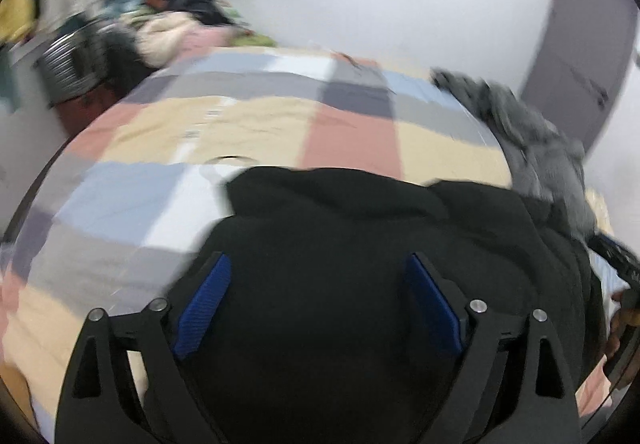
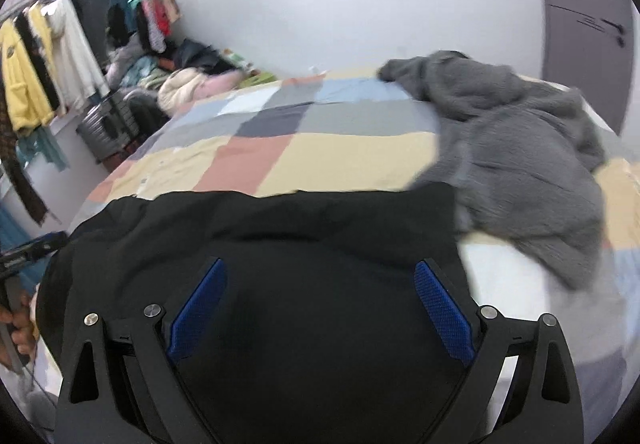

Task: Fold large clothes

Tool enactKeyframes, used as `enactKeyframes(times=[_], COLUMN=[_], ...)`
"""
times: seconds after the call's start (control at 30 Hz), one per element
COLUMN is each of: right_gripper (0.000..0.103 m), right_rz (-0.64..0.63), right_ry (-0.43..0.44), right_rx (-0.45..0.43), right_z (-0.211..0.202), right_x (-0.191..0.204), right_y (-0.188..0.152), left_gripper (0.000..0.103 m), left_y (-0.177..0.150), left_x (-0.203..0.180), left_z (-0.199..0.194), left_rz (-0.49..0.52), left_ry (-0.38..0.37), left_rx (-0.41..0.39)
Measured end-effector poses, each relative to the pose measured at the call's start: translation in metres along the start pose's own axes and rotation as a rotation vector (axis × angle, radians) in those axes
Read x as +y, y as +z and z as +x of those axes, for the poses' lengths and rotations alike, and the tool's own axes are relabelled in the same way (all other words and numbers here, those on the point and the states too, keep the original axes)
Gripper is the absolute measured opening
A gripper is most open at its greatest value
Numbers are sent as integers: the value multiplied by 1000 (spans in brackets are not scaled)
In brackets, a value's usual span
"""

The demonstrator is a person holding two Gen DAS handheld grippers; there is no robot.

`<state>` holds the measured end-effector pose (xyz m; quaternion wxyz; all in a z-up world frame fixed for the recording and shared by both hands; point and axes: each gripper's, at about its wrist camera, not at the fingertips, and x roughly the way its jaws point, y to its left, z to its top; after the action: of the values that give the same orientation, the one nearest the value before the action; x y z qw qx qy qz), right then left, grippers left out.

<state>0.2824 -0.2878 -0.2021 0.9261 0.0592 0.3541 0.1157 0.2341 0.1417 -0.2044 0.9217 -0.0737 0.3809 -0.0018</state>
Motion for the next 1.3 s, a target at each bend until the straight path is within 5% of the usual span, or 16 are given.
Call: enactKeyframes(times=[0.23,0.37,0.53,0.63,0.7,0.77,1.1,1.3], right_gripper=[95,95,92,62,31,17,16,21], right_rz=[168,237,144,129,78,43,-109,-46], right_ry=[-29,47,102,168,139,107,-39,-49], right_rx=[9,87,162,175,149,125,192,213], right_z=[-21,-13,1,0,-9,-17,-5,3], right_x=[-71,-86,-73,-61,-48,-38,-6,-11], right_y=[-38,-56,-64,-71,-69,-68,-84,-85], left_gripper=[98,98,92,67,42,28,24,28], left_y=[-53,-62,-66,-68,-69,-71,-87,-90], left_x=[76,74,70,65,59,57,66,61], left_z=[0,-1,4,0,-6,-14,5,7], left_rz=[-233,-248,-260,-233,-199,-179,-201,-175], left_ry=[-24,-90,-106,-125,-123,-113,-82,-62], left_rx=[12,-1,18,19,14,4,137,142])
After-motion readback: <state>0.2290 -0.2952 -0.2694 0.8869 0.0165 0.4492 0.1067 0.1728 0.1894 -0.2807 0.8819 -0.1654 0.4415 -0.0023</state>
